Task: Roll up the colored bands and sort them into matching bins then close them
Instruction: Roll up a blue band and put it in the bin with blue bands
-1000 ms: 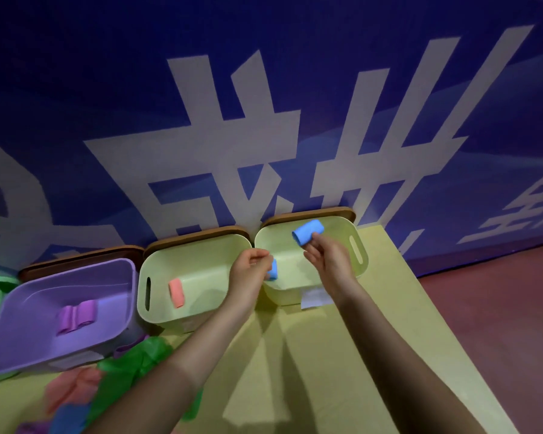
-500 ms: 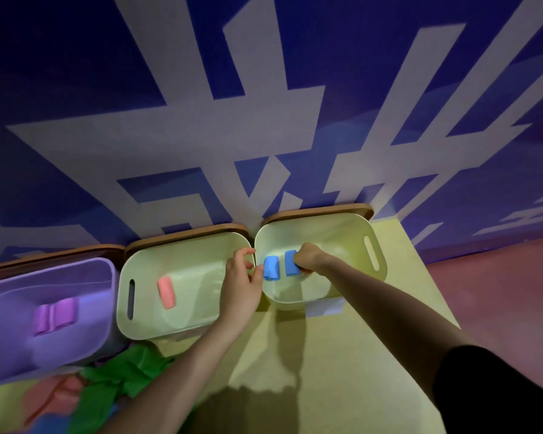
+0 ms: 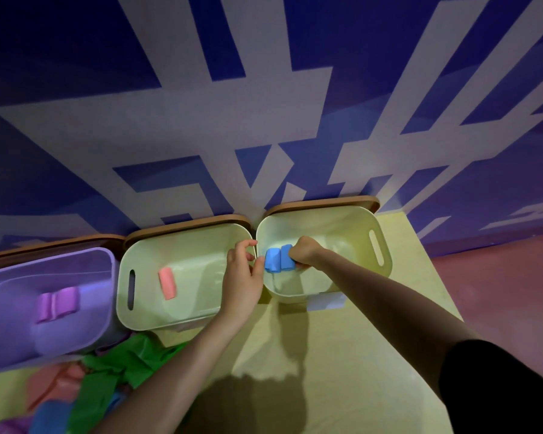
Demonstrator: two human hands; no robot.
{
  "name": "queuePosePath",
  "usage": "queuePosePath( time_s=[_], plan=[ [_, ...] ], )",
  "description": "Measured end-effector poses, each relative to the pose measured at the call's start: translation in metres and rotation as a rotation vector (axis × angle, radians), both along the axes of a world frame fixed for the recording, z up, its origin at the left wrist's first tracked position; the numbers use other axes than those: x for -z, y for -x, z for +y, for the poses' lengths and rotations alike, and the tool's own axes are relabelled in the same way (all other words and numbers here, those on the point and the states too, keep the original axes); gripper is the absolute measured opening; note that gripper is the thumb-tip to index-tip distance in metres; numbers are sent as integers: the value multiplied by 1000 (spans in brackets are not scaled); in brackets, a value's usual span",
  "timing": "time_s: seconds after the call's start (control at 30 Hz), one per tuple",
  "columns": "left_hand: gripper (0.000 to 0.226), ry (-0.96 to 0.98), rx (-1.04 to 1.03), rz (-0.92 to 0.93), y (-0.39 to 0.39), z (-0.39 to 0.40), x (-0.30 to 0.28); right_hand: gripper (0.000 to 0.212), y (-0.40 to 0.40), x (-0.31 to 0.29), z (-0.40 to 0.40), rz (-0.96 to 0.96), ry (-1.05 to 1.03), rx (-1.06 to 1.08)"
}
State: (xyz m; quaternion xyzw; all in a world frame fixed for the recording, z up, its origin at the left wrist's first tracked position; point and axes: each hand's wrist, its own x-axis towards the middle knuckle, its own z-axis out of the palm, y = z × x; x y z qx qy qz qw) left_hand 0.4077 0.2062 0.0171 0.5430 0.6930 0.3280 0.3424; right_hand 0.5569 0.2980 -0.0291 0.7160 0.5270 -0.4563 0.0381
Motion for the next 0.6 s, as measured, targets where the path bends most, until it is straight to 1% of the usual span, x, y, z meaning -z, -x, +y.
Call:
queuePosePath(
  time_s=[0.23, 0.27, 0.37, 0.4, 0.47, 0.57, 0.6],
  plan=[
    [29, 1, 10, -7, 2, -1, 1, 33, -1, 3, 2, -95, -41, -90],
    [29, 2, 12, -9, 2, -1, 1, 30, -1, 3, 2, -96, -55, -95],
    [29, -2, 8, -16, 2, 0, 1, 8, -2, 4, 3, -39, -116, -64],
    [29, -6, 9, -13, 2, 0, 1, 8, -2, 4, 4, -28, -123, -67],
    [29, -11, 12, -8, 3, 0, 2, 17, -3, 5, 5, -10, -122, -80],
    [30, -15, 16, 1, 2, -1, 2, 4, -4, 6, 2, -27, -166, -82],
    [30, -16, 17, 4, 2, 0, 2, 8, -4, 6, 0, -58, -194, -93]
  ],
)
